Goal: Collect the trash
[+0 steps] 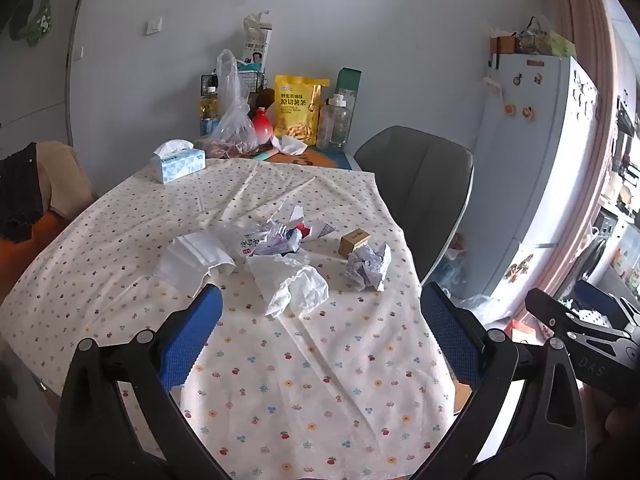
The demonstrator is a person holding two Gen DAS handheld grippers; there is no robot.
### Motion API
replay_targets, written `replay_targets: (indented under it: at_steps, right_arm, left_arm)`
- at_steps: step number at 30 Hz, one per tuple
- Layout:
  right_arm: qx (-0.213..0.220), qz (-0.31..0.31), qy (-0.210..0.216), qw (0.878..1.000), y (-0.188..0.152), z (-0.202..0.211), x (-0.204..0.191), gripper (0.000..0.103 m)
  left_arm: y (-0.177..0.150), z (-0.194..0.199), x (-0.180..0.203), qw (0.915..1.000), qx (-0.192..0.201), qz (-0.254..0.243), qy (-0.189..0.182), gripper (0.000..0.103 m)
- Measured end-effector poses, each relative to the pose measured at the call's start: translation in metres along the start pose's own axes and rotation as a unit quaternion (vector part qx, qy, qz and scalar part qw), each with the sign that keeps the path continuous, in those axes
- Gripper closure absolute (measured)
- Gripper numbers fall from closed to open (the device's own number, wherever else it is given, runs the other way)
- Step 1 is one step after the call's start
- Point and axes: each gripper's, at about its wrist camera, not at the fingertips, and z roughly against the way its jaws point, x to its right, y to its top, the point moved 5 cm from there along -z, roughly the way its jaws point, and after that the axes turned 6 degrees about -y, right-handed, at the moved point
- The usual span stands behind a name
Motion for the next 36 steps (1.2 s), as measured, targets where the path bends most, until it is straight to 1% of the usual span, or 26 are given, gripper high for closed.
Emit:
replay_targets:
  at_steps: [6,9,12,16,21,22,36]
  right_arm:
    - [0.002,-0.005,-0.003,1.0,0.001,-0.001,0.001,0.008]
    - [0.003,0.002,-0.001,1.0,0.003,-0.001,-0.005,0.008]
    - [0.003,0.003,-0.002,1.0,0.004,-0.001,-0.005,0.008]
    - [0.002,0.001,-0.003,1.0,0.006,-0.003,-0.007,0.008]
    - [0.002,-0.002,0.0,1.0,0.006,-0.002,-0.004,0.008]
    - [0.002,-0.001,0.0,1.0,0.006,-0.002,-0.004,0.008]
    - [0.009,-0.011,-0.011,1.0,0.002,0.001,0.009,0.008]
  left_arm:
    - [0.0,0.0,0.0,1.0,0.001,-0.001,0.001,0.005]
    - [0.0,-0.001,0.002,1.0,0.0,-0.003,-0.002,0.005]
    - [0.002,0.001,-0.004,1.0,0.001,0.002,0.001,0.005]
    - [0.002,0.002,-0.004,1.0,0.006,-0.004,0.006,0.005]
    - [0.007,0.001,-0.005,1.0,0.004,-0.006,-0.001,0.005]
    - [0.005,0.001,0.001,0.9999,0.005,-0.01,0.001,0.005]
    - [0.004,-0.003,0.014,0.9998,0.004,-0.016,-0.011,0.005]
